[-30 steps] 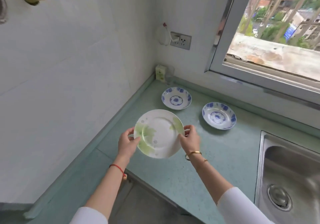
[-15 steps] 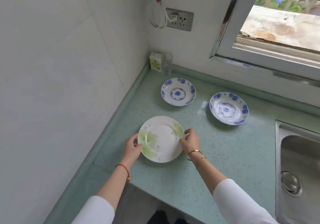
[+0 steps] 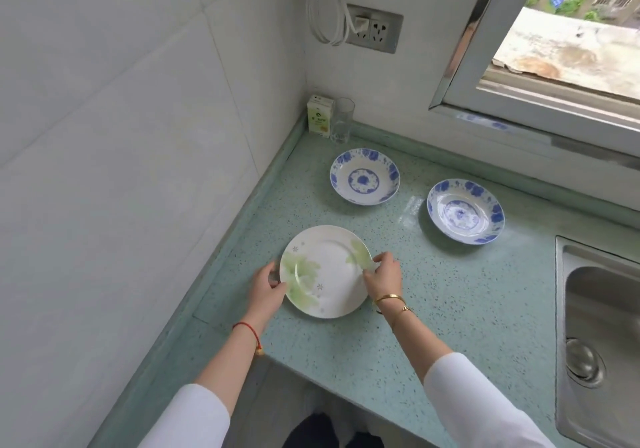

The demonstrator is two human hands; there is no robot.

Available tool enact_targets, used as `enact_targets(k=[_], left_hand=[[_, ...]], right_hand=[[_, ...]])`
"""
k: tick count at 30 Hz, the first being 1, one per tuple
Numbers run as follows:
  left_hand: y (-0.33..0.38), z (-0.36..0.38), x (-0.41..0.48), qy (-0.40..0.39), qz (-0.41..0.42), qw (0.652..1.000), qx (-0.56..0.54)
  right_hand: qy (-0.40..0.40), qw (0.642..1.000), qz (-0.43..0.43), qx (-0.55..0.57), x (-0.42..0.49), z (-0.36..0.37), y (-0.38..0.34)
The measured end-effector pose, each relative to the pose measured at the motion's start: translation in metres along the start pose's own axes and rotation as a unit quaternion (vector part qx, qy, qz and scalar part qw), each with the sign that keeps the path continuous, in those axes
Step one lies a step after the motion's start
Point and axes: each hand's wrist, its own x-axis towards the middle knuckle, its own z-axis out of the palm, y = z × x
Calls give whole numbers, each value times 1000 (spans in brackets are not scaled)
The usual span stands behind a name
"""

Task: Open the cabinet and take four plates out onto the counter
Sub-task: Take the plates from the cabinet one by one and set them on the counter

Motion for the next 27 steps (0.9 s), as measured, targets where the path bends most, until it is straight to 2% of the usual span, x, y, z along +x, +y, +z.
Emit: enact_targets(k=[3,5,8,12,17,20,27], left_hand=[[4,-11,-13,52,9,998,-35],[7,-22,-28,89,25,993,-67],[7,-38,-58,143,59,981,-118],[-5,-49,-115,220,91,956,-172],[-53,-43,-207,313,99,918,-222],[-95,-30,-272,363,81,896,-242],[-204,-7,-393,434,19,858,-274]], right_hand=[[32,999,-42,8,-8,-6,-12],[24,995,-75,53,-19,-9,-29],[-42,984,-120,127,-44,-9,-54],[-174,954,-183,161,-92,0,-72],[-316,902,-262,132,-170,23,-57],[-384,877,-272,103,-228,38,-29],[-458,834,-307,8,-335,73,43]])
